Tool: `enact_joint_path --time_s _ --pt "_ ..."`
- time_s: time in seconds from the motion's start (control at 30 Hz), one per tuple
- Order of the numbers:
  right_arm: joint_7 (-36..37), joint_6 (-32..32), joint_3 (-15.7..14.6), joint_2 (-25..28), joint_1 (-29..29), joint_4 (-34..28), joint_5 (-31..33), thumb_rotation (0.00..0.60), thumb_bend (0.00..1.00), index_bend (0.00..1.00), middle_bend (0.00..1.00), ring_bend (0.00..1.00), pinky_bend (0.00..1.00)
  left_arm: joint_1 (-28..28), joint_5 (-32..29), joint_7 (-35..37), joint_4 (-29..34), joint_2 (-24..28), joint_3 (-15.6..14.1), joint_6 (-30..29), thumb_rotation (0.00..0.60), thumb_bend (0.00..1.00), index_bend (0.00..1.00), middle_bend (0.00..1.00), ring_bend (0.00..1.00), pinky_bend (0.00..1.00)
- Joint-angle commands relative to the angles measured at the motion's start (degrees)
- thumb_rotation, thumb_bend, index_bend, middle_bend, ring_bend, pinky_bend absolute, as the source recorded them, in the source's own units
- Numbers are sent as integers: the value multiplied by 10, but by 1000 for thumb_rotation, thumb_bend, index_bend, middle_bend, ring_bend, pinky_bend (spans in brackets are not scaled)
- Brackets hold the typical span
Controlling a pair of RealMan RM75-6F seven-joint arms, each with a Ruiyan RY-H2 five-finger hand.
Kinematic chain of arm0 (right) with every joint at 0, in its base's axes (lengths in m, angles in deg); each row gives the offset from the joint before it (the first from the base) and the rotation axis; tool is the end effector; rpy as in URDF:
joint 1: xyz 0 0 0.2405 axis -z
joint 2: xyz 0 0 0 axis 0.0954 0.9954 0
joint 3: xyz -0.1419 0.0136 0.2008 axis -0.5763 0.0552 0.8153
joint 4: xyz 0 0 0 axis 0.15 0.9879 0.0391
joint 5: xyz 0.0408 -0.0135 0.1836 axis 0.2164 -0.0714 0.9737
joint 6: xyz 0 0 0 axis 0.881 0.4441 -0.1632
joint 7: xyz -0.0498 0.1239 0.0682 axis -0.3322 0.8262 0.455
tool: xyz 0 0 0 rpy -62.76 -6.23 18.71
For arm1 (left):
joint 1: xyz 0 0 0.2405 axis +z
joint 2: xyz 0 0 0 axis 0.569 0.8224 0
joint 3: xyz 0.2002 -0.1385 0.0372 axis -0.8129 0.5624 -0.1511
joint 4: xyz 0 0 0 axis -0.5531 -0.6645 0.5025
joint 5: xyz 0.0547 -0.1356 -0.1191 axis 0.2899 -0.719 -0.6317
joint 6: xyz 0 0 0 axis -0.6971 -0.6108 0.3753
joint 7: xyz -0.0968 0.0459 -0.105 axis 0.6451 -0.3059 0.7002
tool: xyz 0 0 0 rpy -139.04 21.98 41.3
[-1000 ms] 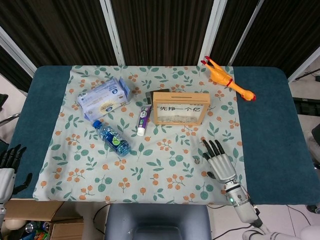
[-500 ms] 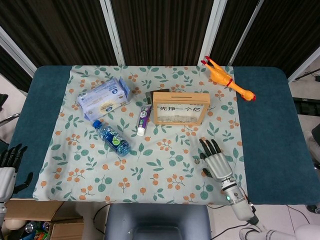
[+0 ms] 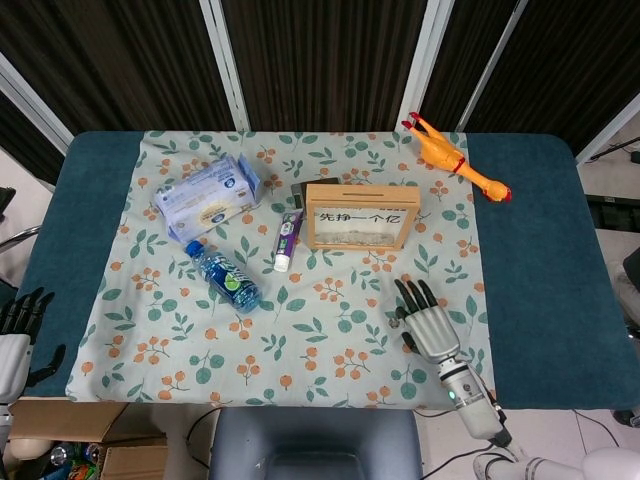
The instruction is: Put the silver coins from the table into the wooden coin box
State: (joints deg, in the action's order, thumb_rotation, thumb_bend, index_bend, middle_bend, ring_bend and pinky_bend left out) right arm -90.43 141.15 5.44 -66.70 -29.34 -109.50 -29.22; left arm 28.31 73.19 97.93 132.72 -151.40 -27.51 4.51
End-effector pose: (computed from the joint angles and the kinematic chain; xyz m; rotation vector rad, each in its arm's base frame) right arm -0.2367 -0.2637 -0.0348 1.8143 -0.6996 0.8009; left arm -0.3360 0.1971 0.1698 -1.3754 -0.8766 -0.8668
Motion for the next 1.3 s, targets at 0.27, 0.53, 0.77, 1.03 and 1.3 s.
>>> enact_joint_path --time_s 0.27,0.53,0.77,1.03,1.3 --pt "5 -10 1 0 -4 -6 -1 600 413 527 51 0 0 1 2 -3 -2 -1 -2 -1 600 375 0 0 0 0" --pt "2 -16 2 -2 -4 -7 0 600 414 535 50 0 0 1 1 -3 0 0 -1 -1 600 376 0 0 0 0" --pt "2 -21 4 -6 -5 -4 3 600 414 536 51 0 0 2 0 -3 -2 0 -2 0 600 376 0 0 0 0" --pt "0 -25 6 -10 -6 -1 6 600 417 575 53 0 0 1 -1 -2 -4 -2 -2 2 600 375 0 0 0 0" --pt "1 -27 9 -13 -8 5 7 600 421 611 60 0 0 0 -1 -2 -4 -2 -2 3 600 375 0 0 0 0"
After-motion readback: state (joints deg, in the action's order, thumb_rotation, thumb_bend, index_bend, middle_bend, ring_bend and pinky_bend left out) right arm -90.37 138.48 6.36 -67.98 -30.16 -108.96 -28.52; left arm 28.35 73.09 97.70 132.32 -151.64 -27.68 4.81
